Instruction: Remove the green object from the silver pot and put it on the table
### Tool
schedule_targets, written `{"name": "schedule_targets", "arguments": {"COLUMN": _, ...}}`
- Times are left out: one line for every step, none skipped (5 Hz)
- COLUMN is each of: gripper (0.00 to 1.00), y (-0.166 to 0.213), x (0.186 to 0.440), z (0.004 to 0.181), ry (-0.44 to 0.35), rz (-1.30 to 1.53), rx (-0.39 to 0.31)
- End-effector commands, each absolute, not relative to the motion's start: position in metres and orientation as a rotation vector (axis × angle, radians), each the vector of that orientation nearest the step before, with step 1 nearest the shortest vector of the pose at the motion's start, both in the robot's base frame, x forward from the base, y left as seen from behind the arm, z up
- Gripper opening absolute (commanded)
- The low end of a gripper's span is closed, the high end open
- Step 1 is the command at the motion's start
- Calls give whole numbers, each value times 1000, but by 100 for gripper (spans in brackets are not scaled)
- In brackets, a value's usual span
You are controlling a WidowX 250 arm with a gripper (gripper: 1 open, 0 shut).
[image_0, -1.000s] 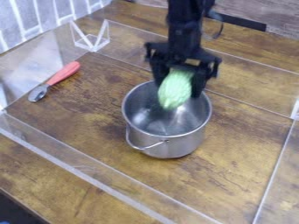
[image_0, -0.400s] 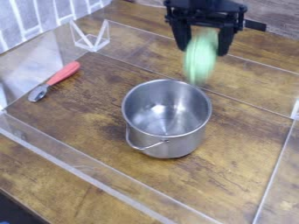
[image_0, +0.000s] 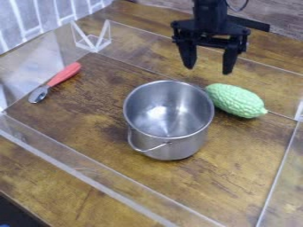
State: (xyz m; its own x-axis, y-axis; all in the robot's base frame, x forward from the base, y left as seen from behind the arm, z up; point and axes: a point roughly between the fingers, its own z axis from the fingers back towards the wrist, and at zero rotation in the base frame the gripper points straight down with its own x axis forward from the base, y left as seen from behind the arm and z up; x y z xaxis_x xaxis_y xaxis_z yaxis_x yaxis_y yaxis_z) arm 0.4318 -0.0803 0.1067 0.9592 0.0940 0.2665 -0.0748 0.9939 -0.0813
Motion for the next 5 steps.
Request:
{"name": "schedule_targets", "arguments": {"gripper": 100, "y": -97, "x": 436, "z": 112, "ry": -322, "rz": 98, "rx": -83}}
{"name": "schedule_targets", "arguments": {"gripper": 100, "y": -104, "x": 437, "z": 97, "ry": -306, "rz": 93, "rx": -84}}
{"name": "schedule_targets", "arguments": {"gripper": 100, "y": -109, "x": 439, "z": 84, "ry": -289, "rz": 85, "rx": -79}}
{"name": "schedule_targets", "arguments": {"gripper": 100, "y": -111, "x": 442, "z": 75, "ry": -282, "rz": 85, "rx": -82}}
{"name": "schedule_targets", "arguments": {"gripper": 0, "y": -111, "x": 443, "z": 71, "ry": -281, "rz": 86, "rx": -81}}
